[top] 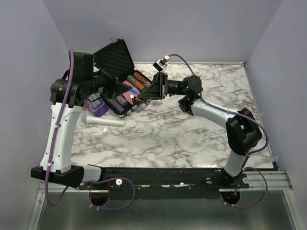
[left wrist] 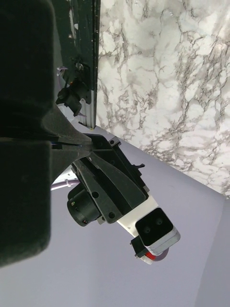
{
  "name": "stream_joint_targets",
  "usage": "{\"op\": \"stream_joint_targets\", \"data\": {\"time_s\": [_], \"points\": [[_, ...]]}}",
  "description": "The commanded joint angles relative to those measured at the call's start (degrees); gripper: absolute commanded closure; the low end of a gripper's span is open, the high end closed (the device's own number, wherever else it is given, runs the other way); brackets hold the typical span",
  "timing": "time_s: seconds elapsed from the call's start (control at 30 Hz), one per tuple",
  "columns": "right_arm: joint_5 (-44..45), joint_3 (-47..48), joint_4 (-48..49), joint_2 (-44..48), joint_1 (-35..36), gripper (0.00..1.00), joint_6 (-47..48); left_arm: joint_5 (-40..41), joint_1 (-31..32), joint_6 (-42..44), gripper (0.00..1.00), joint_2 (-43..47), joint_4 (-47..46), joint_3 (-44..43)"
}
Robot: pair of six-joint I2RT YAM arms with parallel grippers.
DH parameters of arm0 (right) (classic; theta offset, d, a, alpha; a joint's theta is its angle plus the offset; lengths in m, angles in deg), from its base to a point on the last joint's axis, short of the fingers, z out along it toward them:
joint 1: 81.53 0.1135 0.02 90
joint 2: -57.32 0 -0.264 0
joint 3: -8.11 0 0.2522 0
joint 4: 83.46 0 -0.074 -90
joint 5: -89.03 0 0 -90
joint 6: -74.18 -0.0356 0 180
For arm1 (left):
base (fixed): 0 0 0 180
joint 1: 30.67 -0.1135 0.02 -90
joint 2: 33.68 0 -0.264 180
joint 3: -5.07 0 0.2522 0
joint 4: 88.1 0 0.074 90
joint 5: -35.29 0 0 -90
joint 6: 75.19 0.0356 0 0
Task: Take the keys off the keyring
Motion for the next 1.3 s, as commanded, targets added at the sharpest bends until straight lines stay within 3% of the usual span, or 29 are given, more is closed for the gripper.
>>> {"op": "stream_joint_targets", "data": {"time_s": [0.0,0.47,0.57,0.83,1.03,1.17,1.2,1.27], "points": [[-1.8,-0.9,1.8,2.2,0.6,0.83,-0.1,0.1,-0.2,-2.8,1.0,1.5,-0.5,0.8],[-1.7,-2.2,0.5,3.9,0.6,0.95,0.7,0.1,-0.2,-3.5,1.0,4.1,-1.9,5.0],[-1.9,-2.8,-0.2,4.5,0.6,0.99,1.1,0.0,-0.1,-2.8,0.96,4.3,-2.5,5.1],[-2.9,-4.9,-6.6,7.6,0.6,0.99,5.2,-0.5,-0.2,3.1,0.67,3.2,-1.9,1.6],[-3.4,-4.8,-20.3,11.5,0.6,0.99,15.1,1.0,-0.2,10.2,0.25,3.7,-2.1,-0.8],[-3.6,-4.5,-27.8,13.7,0.6,0.99,20.3,0.9,-0.1,16.4,0.21,4.1,-3.9,-2.0],[-3.7,-3.8,-32.3,14.2,0.6,0.99,22.5,-0.4,-0.2,18.9,0.16,4.3,-5.4,-1.8],[-3.2,-1.0,-43.5,15.4,0.6,0.99,31.3,-3.1,-0.2,23.5,0.18,4.0,-7.4,-2.0]]}}
